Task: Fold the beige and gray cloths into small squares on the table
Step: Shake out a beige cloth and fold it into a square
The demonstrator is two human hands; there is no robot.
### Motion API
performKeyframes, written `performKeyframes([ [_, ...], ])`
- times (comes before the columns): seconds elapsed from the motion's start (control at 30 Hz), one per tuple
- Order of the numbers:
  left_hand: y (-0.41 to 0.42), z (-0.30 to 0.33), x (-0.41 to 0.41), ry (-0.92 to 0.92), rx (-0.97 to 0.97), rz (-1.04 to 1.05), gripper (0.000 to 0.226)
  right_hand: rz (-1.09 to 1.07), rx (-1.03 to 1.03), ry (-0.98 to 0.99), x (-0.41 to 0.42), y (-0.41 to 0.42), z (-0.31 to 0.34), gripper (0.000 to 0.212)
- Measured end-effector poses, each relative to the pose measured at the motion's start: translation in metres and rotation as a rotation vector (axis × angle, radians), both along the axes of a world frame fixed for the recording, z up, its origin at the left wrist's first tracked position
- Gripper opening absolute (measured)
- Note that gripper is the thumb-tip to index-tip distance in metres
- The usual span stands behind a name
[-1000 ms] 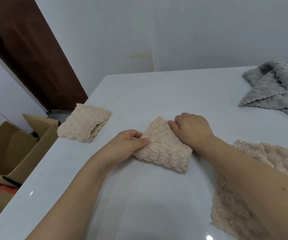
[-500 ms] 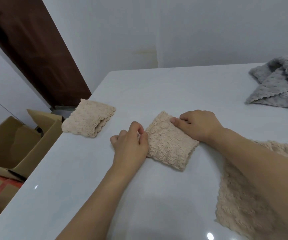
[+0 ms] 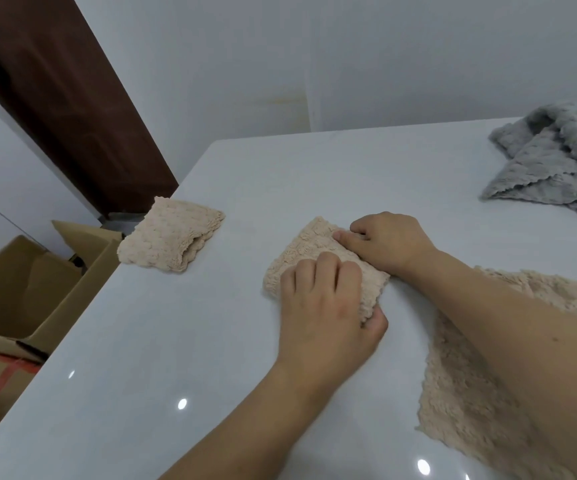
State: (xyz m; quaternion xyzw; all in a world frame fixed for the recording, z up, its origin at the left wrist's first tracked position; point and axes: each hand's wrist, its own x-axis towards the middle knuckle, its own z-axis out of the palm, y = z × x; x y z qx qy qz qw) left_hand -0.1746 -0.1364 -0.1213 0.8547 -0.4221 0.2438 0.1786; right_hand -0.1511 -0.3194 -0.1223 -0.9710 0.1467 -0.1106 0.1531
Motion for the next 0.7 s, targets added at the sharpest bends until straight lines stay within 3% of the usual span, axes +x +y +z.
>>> performKeyframes([
  [0.1,-0.004,-0.003,-0.006,-0.014,0.029,0.004,0.022,-0.001,0.014,-0.010,0.000,0.001,-0.001,0.056],
  [0.27,-0.006,0.001,-0.001,0.030,0.139,0.130,0.025,-0.012,0.009,-0.009,0.000,0.000,0.000,0.056],
  [0.7,-0.002,0.006,-0.005,0.179,0.319,0.169,0.035,-0.021,0.023,0.001,-0.001,0.001,0.001,0.055],
])
